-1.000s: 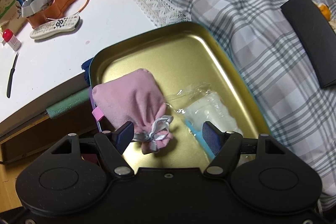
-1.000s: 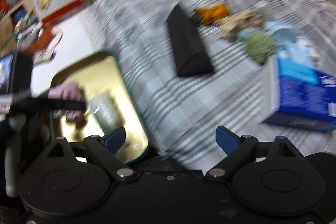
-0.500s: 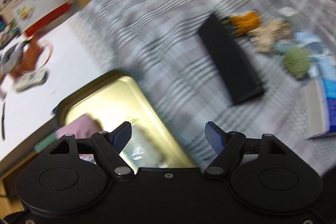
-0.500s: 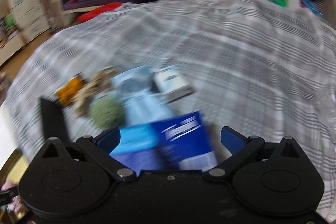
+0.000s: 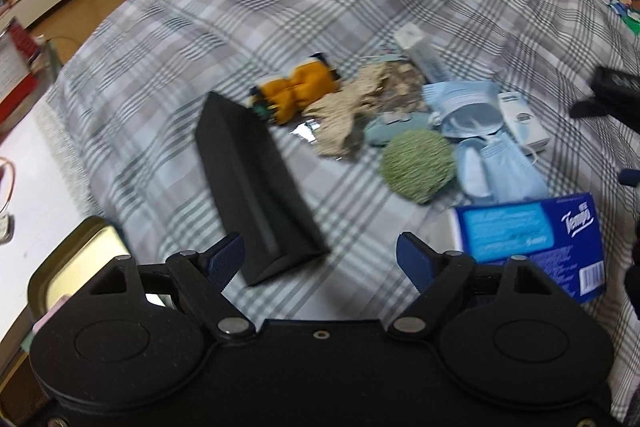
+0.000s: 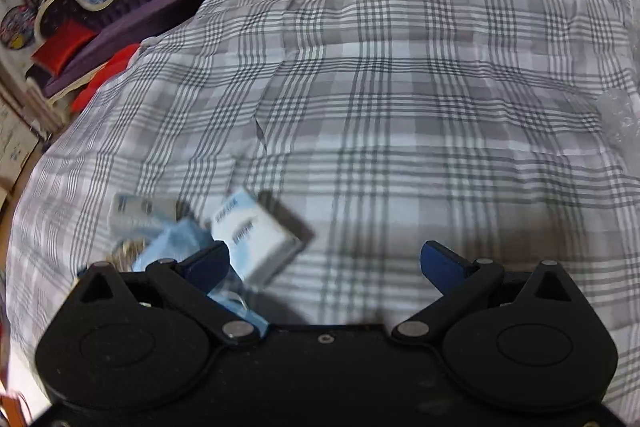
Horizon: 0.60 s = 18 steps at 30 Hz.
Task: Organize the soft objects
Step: 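Grasp the green scrubber ball with the left gripper while the right grasps a white tissue pack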
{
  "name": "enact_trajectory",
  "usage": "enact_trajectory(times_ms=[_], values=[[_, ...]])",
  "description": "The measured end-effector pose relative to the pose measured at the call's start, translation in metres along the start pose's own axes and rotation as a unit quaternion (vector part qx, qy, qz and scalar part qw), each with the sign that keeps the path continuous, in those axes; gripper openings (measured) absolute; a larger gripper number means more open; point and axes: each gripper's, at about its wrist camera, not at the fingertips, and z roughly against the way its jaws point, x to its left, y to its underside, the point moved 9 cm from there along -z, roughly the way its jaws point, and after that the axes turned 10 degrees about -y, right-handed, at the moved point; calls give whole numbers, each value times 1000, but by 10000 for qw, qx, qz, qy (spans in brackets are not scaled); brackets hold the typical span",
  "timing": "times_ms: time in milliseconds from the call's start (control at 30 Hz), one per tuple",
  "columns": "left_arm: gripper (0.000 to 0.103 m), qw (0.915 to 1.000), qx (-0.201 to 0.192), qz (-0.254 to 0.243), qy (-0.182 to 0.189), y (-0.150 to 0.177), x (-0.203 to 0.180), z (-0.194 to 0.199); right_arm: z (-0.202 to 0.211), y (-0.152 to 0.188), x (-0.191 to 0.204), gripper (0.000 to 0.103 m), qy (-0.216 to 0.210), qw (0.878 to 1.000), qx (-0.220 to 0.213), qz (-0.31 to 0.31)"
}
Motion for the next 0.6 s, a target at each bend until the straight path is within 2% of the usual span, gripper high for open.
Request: enact_trajectory(times_ms=[133, 233, 400, 500, 600], values=[[79, 10000, 12, -84, 28, -12, -20, -9, -23, -11, 9, 102, 157, 9996, 177, -170], [79, 9998, 78, -143, 146, -17, -31, -18, -38, -12, 13, 102, 113, 9987, 287, -413], [80, 9994, 212, -193, 216, -20, -43, -39, -58, -5, 16, 102, 188, 9992, 355, 2], [81, 9994, 161, -246, 205, -25, -48, -46, -65, -4, 11, 103, 329, 9986, 341, 221], [81, 9985, 206, -219, 459, -30, -55, -51, -72, 1, 6, 103, 366, 9975, 507, 323]])
